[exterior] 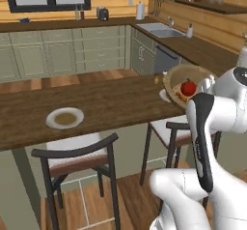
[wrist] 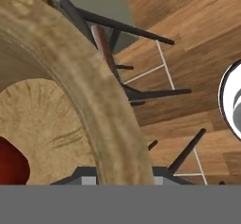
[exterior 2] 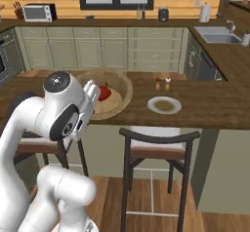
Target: Pick the chicken drumstick and bell pepper from their plates and place them in the bowl. Then put the bowl in the fridge.
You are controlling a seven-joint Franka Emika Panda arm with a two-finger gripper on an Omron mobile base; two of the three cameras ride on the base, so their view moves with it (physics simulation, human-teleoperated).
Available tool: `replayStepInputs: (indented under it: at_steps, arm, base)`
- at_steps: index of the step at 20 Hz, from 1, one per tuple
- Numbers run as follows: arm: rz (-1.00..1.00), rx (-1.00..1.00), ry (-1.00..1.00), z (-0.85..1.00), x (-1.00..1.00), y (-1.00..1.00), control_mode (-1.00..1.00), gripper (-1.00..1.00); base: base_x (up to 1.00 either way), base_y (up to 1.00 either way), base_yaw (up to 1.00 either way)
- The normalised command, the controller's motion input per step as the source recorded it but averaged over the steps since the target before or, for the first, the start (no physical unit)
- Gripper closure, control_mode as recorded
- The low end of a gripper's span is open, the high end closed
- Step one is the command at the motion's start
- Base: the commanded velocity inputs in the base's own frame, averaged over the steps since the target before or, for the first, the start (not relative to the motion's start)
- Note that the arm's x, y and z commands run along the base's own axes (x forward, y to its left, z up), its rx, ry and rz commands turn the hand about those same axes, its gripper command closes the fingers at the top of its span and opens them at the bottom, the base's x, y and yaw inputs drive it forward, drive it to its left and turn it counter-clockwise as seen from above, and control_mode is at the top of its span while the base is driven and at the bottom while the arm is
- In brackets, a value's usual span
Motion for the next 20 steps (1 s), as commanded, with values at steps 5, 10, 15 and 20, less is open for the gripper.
replayStepInputs:
  at_steps: [5, 10, 15, 20]
  arm:
    - [0.0, 0.0, 0.0, 0.0, 0.0, 0.0, 1.0, 1.0]
    - [0.0, 0.0, 0.0, 0.0, 0.0, 0.0, 1.0, 1.0]
    - [0.0, 0.0, 0.0, 0.0, 0.0, 0.0, 1.0, 1.0]
    - [0.0, 0.0, 0.0, 0.0, 0.0, 0.0, 1.0, 1.0]
  base:
    - [-0.24, 0.81, 0.75]
    - [0.0, 0.46, 0.97]
    - [0.0, 0.41, 0.98]
    - [0.08, 0.44, 0.9]
